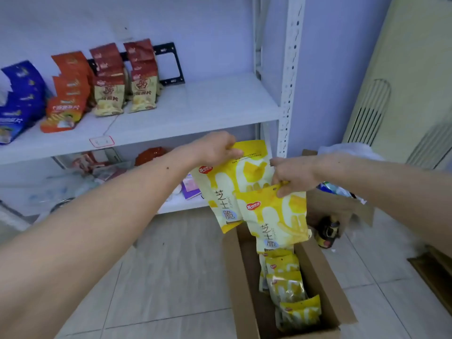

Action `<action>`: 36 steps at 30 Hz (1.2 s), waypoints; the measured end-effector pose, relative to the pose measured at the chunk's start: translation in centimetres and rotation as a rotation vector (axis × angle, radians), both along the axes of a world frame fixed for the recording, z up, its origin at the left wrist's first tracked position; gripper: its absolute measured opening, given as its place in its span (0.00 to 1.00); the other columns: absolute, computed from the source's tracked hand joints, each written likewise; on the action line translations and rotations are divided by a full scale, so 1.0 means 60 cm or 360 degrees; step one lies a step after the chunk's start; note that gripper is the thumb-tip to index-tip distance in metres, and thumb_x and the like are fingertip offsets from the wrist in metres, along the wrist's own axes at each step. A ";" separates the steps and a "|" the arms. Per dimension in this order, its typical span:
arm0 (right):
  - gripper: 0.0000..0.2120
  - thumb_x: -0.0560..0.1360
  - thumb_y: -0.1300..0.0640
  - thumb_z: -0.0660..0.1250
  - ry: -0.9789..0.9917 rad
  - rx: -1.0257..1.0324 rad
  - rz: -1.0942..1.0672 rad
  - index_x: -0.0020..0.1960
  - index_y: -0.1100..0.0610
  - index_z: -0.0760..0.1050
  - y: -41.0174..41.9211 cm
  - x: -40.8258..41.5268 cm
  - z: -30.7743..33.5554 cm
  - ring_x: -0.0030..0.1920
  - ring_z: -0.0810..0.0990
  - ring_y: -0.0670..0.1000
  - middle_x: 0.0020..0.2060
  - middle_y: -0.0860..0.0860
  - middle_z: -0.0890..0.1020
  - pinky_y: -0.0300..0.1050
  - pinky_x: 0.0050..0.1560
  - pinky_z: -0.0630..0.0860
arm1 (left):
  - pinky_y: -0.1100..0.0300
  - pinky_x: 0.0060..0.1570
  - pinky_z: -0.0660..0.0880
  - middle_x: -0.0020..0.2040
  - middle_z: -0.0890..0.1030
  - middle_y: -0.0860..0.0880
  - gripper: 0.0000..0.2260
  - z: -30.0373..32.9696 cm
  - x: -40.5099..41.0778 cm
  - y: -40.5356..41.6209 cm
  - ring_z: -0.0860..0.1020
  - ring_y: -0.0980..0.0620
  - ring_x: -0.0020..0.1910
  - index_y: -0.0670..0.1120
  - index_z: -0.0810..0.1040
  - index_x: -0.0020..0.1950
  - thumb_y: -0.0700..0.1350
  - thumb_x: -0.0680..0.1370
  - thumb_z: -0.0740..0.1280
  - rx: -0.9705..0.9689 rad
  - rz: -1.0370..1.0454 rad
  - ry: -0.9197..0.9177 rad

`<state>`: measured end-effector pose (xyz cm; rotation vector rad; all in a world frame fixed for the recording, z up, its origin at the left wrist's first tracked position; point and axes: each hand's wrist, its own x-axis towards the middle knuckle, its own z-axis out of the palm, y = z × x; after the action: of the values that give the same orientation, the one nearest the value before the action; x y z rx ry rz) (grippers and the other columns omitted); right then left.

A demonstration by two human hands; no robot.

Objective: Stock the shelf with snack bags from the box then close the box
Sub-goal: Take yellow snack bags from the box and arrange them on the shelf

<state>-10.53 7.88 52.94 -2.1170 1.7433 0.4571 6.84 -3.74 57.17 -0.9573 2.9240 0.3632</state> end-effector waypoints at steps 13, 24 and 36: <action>0.15 0.78 0.54 0.66 -0.0310 -0.0302 -0.0224 0.33 0.51 0.72 0.010 0.035 0.143 0.31 0.72 0.43 0.30 0.43 0.74 0.38 0.35 0.70 | 0.59 0.45 0.75 0.47 0.81 0.51 0.16 0.176 0.084 -0.006 0.78 0.54 0.45 0.48 0.76 0.53 0.56 0.72 0.72 0.0066 -0.0027 0.0384; 0.13 0.78 0.53 0.66 -0.0456 -0.0348 -0.0370 0.49 0.63 0.81 -0.011 0.035 0.198 0.48 0.82 0.59 0.48 0.59 0.84 0.56 0.51 0.78 | 0.62 0.51 0.78 0.48 0.84 0.55 0.13 0.173 0.180 -0.072 0.81 0.63 0.46 0.50 0.80 0.54 0.50 0.72 0.75 0.0481 0.0009 0.0454; 0.15 0.77 0.48 0.66 -0.0450 -0.0426 -0.0411 0.47 0.61 0.79 -0.092 0.103 0.193 0.40 0.79 0.53 0.46 0.61 0.83 0.53 0.49 0.77 | 0.56 0.44 0.81 0.51 0.84 0.44 0.14 0.162 0.230 -0.147 0.82 0.43 0.47 0.40 0.80 0.55 0.49 0.82 0.61 0.0653 0.0180 0.0621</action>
<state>-4.33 2.34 64.52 -1.9645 1.9532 -0.1481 20.64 -12.53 66.87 -1.0845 2.9246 1.2264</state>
